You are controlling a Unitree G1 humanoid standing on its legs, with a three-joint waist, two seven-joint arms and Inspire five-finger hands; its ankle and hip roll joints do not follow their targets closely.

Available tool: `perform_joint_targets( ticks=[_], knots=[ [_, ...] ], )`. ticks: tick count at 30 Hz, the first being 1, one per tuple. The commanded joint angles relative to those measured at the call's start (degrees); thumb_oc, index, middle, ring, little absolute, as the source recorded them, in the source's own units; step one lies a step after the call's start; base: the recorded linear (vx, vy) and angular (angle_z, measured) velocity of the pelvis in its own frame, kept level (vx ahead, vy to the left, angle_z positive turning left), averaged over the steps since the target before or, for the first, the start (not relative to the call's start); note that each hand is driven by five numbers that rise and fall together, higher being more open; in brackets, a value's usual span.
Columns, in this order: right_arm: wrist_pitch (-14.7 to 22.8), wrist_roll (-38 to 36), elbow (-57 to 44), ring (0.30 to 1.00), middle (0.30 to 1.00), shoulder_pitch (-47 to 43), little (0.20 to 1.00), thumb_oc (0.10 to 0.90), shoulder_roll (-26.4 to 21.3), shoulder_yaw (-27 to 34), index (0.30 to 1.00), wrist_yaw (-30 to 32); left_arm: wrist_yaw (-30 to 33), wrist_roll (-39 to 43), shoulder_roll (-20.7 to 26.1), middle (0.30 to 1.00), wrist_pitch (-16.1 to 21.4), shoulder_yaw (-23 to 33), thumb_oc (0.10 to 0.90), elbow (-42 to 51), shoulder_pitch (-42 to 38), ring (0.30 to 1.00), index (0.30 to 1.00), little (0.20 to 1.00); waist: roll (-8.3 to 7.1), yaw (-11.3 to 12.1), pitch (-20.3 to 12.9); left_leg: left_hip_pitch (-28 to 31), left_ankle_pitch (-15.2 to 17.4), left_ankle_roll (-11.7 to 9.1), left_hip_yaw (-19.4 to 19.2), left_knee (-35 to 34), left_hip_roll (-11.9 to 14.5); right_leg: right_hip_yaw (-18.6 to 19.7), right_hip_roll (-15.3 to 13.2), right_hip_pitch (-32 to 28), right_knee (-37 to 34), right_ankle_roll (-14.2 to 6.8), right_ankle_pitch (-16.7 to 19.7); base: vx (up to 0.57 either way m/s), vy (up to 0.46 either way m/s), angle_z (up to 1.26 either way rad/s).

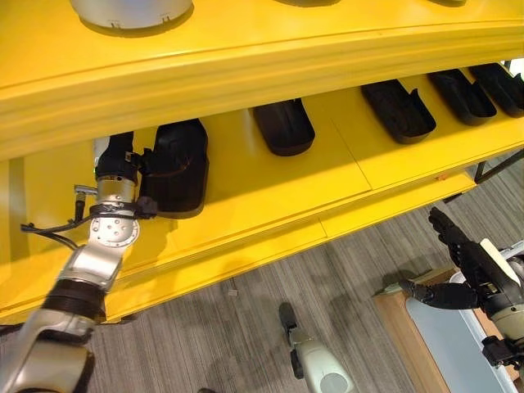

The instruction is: Move parts from the plastic box to the shelf.

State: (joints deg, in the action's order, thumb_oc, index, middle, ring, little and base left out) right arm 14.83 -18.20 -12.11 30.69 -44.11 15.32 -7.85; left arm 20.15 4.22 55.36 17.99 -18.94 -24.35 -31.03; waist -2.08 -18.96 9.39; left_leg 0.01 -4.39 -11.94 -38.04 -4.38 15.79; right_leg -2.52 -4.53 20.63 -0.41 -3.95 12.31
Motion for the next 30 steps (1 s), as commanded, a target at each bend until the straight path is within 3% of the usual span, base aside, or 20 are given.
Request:
perform_joint_targets(
  ticks=[1,5,14,23,30],
  knots=[
    [5.1,-3.5,-4.6,1.0,1.0,1.3,1.0,0.9,-2.2,9.4,1.0,-0.1,-0.9,-5.9,3.6,1.0,4.4,3.2,0.9,4.2,-4.8,1.0,1.0,1.0,2.09,-1.3,-1.3,-0.2,-9.4,-3.1,3.8,0.0,8.3,4.2,-4.3,0.9,5.0,-6.3,-2.4,0.0,0.035,0.04],
    [4.8,-3.1,-4.7,1.0,1.0,2.4,1.0,0.9,-2.0,10.3,1.0,-1.3,-3.5,-12.7,9.2,1.0,4.8,0.0,0.9,6.0,-3.8,1.0,1.0,1.0,2.52,-1.0,-1.2,-0.3,-9.2,-3.1,4.0,0.0,8.2,3.9,-4.5,0.5,4.7,-6.5,-2.4,0.0,0.018,0.04],
    [4.6,-3.2,-5.4,1.0,1.0,3.0,1.0,0.9,-3.4,10.8,1.0,-3.3,-6.9,-21.4,12.9,1.0,5.7,-11.4,0.9,3.4,-10.3,1.0,1.0,1.0,3.25,-1.5,-1.2,-0.3,-8.7,-3.1,4.2,-0.2,7.6,3.5,-5.0,-0.4,3.9,-7.0,-2.0,0.0,0.021,0.03],
    [3.5,-2.6,-5.1,1.0,1.0,1.4,1.0,0.9,-2.6,10.7,1.0,-3.2,-9.6,-23.4,10.4,1.0,4.9,-16.3,0.9,-1.7,-15.0,1.0,1.0,1.0,3.7,-1.8,-1.0,-0.2,-9.0,-3.1,4.1,-0.2,7.6,3.6,-5.2,-0.5,3.6,-7.1,-1.9,0.0,0.003,0.0],
    [3.2,-3.1,-5.2,1.0,1.0,-0.4,1.0,0.9,-2.2,10.6,1.0,-3.1,-10.0,-22.3,6.9,1.0,3.3,-15.1,0.9,-7.3,-15.6,1.0,1.0,1.0,3.67,-2.5,-0.3,-0.1,-9.2,-3.1,3.4,0.0,7.7,4.6,-4.8,0.8,4.4,-6.9,-2.1,0.0,0.001,-0.01]
  ],
)
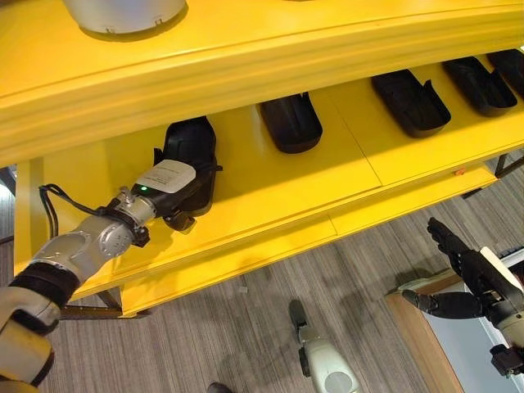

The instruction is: Move parts from the plastic box to the shelf.

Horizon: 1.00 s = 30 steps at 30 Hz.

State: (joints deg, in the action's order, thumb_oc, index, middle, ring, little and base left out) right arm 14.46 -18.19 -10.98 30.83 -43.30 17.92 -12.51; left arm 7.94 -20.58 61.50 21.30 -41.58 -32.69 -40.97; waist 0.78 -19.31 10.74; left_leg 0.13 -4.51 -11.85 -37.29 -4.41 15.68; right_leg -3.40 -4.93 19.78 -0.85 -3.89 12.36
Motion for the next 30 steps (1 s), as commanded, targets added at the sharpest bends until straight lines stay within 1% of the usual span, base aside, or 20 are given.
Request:
perform_joint_targets(
  ticks=[1,3,4,7,8,12,24,27,30],
  knots=[
    [3.6,-3.1,-6.3,1.0,1.0,-0.5,1.0,0.9,-2.9,8.2,1.0,1.6,2.3,2.7,0.9,1.0,-0.2,8.4,0.9,0.5,-5.2,1.0,1.0,1.0,0.72,-2.2,-1.5,-0.2,-9.2,-3.1,2.6,0.0,7.8,5.6,-4.4,1.9,4.9,-6.9,-2.1,0.0,-0.001,-0.04],
    [3.6,-3.1,-6.3,1.0,1.0,-0.5,1.0,0.9,-2.9,8.2,1.0,1.6,2.5,2.7,0.9,1.0,-0.2,9.0,0.9,0.3,-4.6,1.0,1.0,1.0,0.76,-2.2,-1.5,-0.2,-9.1,-3.1,2.6,0.0,7.8,5.7,-4.3,2.0,5.0,-6.9,-2.1,0.0,0.0,0.0],
    [3.7,-2.9,-6.2,1.0,1.0,-0.4,1.0,0.9,-2.5,8.4,1.0,1.8,3.0,3.2,1.1,1.0,-0.3,10.8,0.9,-0.4,-3.5,1.0,1.0,1.0,0.59,-2.1,-1.5,-0.2,-9.2,-3.1,2.4,0.1,7.9,5.7,-4.3,2.2,5.1,-6.8,-2.1,0.0,0.0,0.0],
    [3.9,-2.6,-6.1,1.0,1.0,-0.4,1.0,0.9,-2.4,8.3,1.0,2.1,3.9,3.7,1.2,1.0,-0.5,13.2,0.9,-0.2,-1.9,1.0,1.0,1.0,0.67,-2.0,-1.4,-0.3,-9.4,-3.1,2.4,0.1,8.0,5.7,-4.3,2.4,5.2,-6.8,-2.2,0.0,-0.002,-0.05],
    [4.1,-2.4,-6.0,1.0,1.0,-0.3,1.0,0.9,-1.9,8.2,1.0,2.4,5.0,4.2,1.4,1.0,-0.6,15.2,0.9,-0.4,-0.6,1.0,1.0,1.0,0.46,-1.7,-1.3,-0.4,-9.3,-3.1,2.5,0.1,8.0,5.7,-4.3,2.4,5.2,-6.8,-2.2,0.01,-0.007,-0.06],
    [4.3,-2.3,-6.0,1.0,1.0,0.1,1.0,0.9,-1.8,8.6,1.0,2.7,5.6,4.5,1.9,1.0,-0.7,18.0,0.9,0.8,2.1,1.0,1.0,1.0,0.2,-1.4,-1.2,-0.5,-9.3,-3.1,2.7,0.2,7.9,5.5,-4.4,2.3,5.4,-6.7,-2.3,0.0,0.0,0.0],
    [4.2,-2.7,-6.1,1.0,1.0,-0.2,1.0,0.9,-2.8,7.9,1.0,2.7,6.2,4.9,1.6,1.0,-1.2,21.0,0.9,1.2,4.8,1.0,1.0,1.0,-0.31,-0.9,-0.7,-0.8,-9.1,-3.1,3.4,0.2,7.7,5.1,-4.4,2.1,5.6,-6.7,-2.4,0.0,0.0,0.0],
    [4.2,-2.7,-6.1,1.0,1.0,-0.2,1.0,0.9,-2.8,7.9,1.0,2.8,6.2,5.6,0.8,1.0,-1.2,21.8,0.9,0.4,6.0,1.0,1.0,1.0,-0.55,-0.9,-0.6,-0.9,-9.1,-3.1,3.4,0.3,7.8,5.0,-4.3,2.1,5.7,-6.6,-2.5,0.0,0.0,0.0],
    [4.0,-2.4,-6.2,1.0,1.0,-0.2,1.0,0.9,-2.8,7.9,1.0,2.9,5.5,6.0,0.0,1.0,-1.5,22.6,0.9,1.4,7.2,1.0,1.0,1.0,-0.72,-0.8,-0.4,-0.9,-9.1,-3.1,3.5,0.4,7.9,5.0,-4.2,2.3,5.8,-6.5,-2.5,0.0,0.0,0.0]
  ],
)
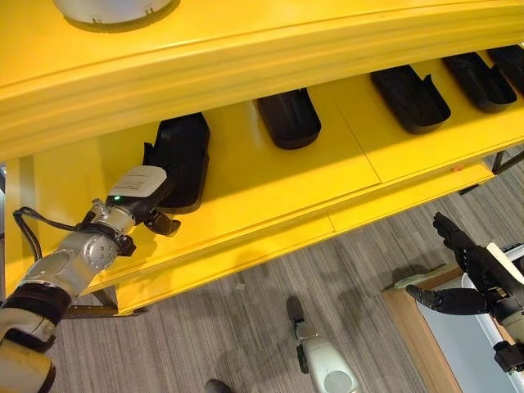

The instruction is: Move parts from the plastic box to the shelf.

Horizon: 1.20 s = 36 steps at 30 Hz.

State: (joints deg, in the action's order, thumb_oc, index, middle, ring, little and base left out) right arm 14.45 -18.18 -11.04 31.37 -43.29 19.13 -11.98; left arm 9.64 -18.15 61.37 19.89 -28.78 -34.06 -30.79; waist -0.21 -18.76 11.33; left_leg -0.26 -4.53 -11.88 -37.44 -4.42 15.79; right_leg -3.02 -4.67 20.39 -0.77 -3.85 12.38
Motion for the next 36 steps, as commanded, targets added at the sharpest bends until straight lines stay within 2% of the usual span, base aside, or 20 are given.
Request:
perform_joint_targets(
  ticks=[1,13,24,26,27,36],
  knots=[
    [4.0,-2.3,-6.1,1.0,1.0,-0.8,1.0,0.9,-2.8,6.7,1.0,2.4,3.7,3.5,-0.1,1.0,-0.1,10.0,0.9,2.6,-2.8,1.0,1.0,1.0,0.22,-1.3,-0.9,-0.5,-9.0,-3.0,3.6,0.4,7.8,4.6,-4.5,1.7,5.7,-6.5,-2.5,0.0,0.0,0.0],
    [1.8,-2.3,-5.6,1.0,1.0,-1.9,1.0,0.9,-2.9,6.6,1.0,1.8,-1.2,4.5,-2.1,1.0,-2.7,7.3,0.9,-2.3,-7.0,1.0,1.0,1.0,0.24,-2.0,-0.7,-0.3,-8.9,-3.0,2.9,0.5,7.9,5.2,-4.0,2.5,5.9,-6.4,-2.4,0.0,0.0,0.0],
    [0.2,-2.7,-5.2,1.0,1.0,-3.0,1.0,0.9,-3.0,5.9,1.0,0.0,-4.0,0.9,-3.5,1.0,-5.4,0.1,0.9,-9.3,-17.4,1.0,1.0,1.0,0.43,-3.1,-0.5,-0.2,-8.8,-3.0,2.4,0.8,8.1,5.9,-3.7,3.3,6.4,-6.3,-2.3,0.0,0.0,0.0],
    [-0.3,-2.9,-5.1,1.0,1.0,-3.2,1.0,0.9,-3.0,5.9,1.0,-0.4,-5.2,-0.1,-3.9,1.0,-5.9,-1.4,0.9,-10.5,-19.3,1.0,1.0,1.0,0.52,-3.2,-0.5,-0.1,-8.7,-3.0,2.3,0.9,8.2,6.0,-3.6,3.4,6.5,-6.3,-2.3,0.0,-0.004,-0.02],
    [-1.2,-2.9,-4.6,1.0,1.0,-3.7,1.0,0.9,-3.0,5.5,1.0,-1.3,-7.6,-0.8,-5.1,1.0,-7.2,-4.0,0.9,-13.6,-22.7,1.0,1.0,1.0,0.89,-3.7,-0.6,0.0,-8.6,-3.0,2.3,0.9,8.1,6.3,-3.5,3.6,6.7,-6.2,-2.3,0.01,-0.005,-0.04],
    [-3.3,-2.7,-4.2,1.0,1.0,-5.2,1.0,0.9,-1.8,5.2,1.0,-2.7,-15.2,1.9,-7.7,1.0,-8.6,-7.7,0.9,-15.5,-27.2,1.0,1.0,1.0,1.31,-4.2,-0.6,0.1,-8.4,-2.9,2.1,1.1,8.0,6.7,-3.5,3.8,7.0,-6.2,-2.4,0.0,-0.002,-0.01]
  ],
)
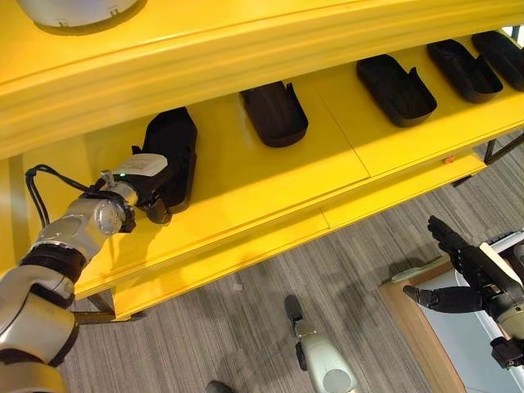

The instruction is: Move parts from the plastic box to the shelf.

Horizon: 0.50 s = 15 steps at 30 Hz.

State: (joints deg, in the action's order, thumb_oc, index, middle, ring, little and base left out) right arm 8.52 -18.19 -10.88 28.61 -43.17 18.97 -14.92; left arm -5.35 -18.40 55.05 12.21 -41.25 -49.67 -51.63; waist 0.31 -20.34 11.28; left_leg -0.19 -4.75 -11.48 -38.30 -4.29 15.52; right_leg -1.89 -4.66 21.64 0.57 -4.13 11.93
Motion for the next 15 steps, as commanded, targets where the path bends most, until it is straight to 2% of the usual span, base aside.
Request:
perform_joint_targets(
  ticks=[1,6,10,15],
  knots=[
    [2.6,-2.6,-4.3,1.0,1.0,-2.6,1.0,0.9,-1.7,5.1,1.0,0.0,-0.7,3.1,-2.1,1.0,-1.1,4.8,0.9,-0.1,-6.6,1.0,1.0,1.0,0.86,-2.7,-0.6,0.0,-8.2,-3.3,2.9,0.9,8.3,5.6,-3.5,2.6,5.8,-5.9,-2.0,0.0,0.0,0.0],
    [2.1,-2.9,-3.8,1.0,1.0,-3.5,1.0,0.9,-0.7,5.0,1.0,-0.6,-5.8,11.0,-3.6,1.0,-0.9,5.5,0.9,0.7,-6.1,1.0,1.0,1.0,1.02,-3.1,-0.7,0.2,-7.9,-3.2,2.6,1.1,8.2,6.0,-3.2,2.8,6.0,-5.8,-2.0,0.0,0.0,0.0],
    [1.8,-3.4,-3.5,1.0,1.0,-4.4,1.0,0.9,-0.1,4.6,1.0,-0.6,-7.6,20.8,-6.5,1.0,-2.6,9.5,0.9,-2.0,-3.5,1.0,1.0,1.0,1.22,-3.4,-1.0,0.3,-7.9,-3.3,2.3,1.1,8.3,6.2,-3.1,3.1,6.1,-5.6,-2.0,0.0,0.0,0.0],
    [1.5,-4.0,-3.7,1.0,1.0,-4.6,1.0,0.9,0.1,4.6,1.0,-0.6,-9.1,25.7,-9.2,1.0,-4.2,12.1,0.9,-4.9,-1.5,1.0,1.0,1.0,1.39,-3.8,-1.4,0.4,-7.6,-3.3,2.1,1.3,8.3,6.5,-2.8,3.2,6.2,-5.5,-2.0,0.0,0.0,0.0]
  ],
)
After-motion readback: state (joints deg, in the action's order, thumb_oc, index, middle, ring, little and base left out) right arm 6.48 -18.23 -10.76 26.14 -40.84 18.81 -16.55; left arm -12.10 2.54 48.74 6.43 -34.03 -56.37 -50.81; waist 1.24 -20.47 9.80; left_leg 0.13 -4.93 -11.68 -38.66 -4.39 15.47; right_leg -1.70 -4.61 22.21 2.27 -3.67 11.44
